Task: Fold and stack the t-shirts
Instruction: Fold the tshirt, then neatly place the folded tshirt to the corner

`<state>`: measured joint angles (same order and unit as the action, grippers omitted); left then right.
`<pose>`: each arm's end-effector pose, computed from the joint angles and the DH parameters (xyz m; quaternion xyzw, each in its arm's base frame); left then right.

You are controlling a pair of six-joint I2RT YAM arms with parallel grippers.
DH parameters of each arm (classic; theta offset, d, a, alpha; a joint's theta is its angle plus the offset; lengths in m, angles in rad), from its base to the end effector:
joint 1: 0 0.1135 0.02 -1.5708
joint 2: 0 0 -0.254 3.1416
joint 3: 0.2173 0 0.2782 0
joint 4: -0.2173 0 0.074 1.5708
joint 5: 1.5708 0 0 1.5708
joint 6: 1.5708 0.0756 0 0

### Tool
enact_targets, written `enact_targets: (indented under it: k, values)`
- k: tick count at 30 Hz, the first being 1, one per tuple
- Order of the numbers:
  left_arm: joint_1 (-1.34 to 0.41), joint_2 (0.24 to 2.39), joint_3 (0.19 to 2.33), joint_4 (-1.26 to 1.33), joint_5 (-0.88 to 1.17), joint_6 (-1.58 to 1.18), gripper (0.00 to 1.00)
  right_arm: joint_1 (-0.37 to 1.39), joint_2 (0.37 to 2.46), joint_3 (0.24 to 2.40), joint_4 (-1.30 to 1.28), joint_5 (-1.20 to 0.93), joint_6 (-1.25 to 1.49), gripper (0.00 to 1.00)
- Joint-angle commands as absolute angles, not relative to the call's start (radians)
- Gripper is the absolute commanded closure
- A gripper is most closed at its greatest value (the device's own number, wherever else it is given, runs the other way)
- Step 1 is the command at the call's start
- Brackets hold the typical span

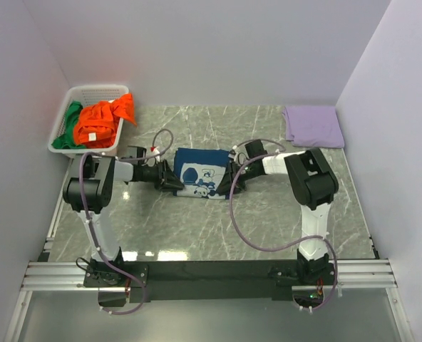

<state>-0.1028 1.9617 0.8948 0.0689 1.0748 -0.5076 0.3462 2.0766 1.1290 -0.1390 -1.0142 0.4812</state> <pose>0.3514 -0.1031 0.0470 -0.0240 0.8363 -0.5413 0.0839 0.3576 0.1972 0.0493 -0.0589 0.8546 0.5160 0.0024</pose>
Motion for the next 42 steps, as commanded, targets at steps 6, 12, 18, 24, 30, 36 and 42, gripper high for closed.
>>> enact_targets:
  k: [6, 12, 18, 24, 30, 36, 42]
  values:
    - [-0.153, 1.583, 1.014, -0.247, 0.818, 0.064, 0.62, 0.288, 1.59, 0.945, -0.198, -0.741, 0.308, 0.49]
    - [-0.456, 1.434, 0.973, -0.183, 0.464, 0.422, 0.59, 0.241, 1.451, 0.919, -0.226, -0.586, 0.302, 0.21]
    - [-0.699, 1.519, 0.969, -0.092, 0.301, 0.684, 0.59, 0.178, 1.459, 0.882, -0.195, -0.554, 0.377, 0.17]
    - [-0.807, 1.638, 0.983, -0.038, 0.294, 0.827, 0.59, 0.069, 1.512, 0.841, -0.15, -0.566, 0.478, 0.17]
    - [-0.831, 1.747, 1.011, -0.009, 0.311, 0.842, 0.59, 0.026, 1.516, 0.744, -0.017, -0.587, 0.574, 0.18]
    - [-0.834, 1.835, 1.038, -0.008, 0.316, 0.842, 0.6, 0.023, 1.543, 0.726, -0.002, -0.615, 0.603, 0.18]
    - [-0.813, 1.858, 1.054, 0.054, 0.336, 0.786, 0.88, 0.025, 1.572, 0.69, 0.115, -0.653, 0.662, 0.16]
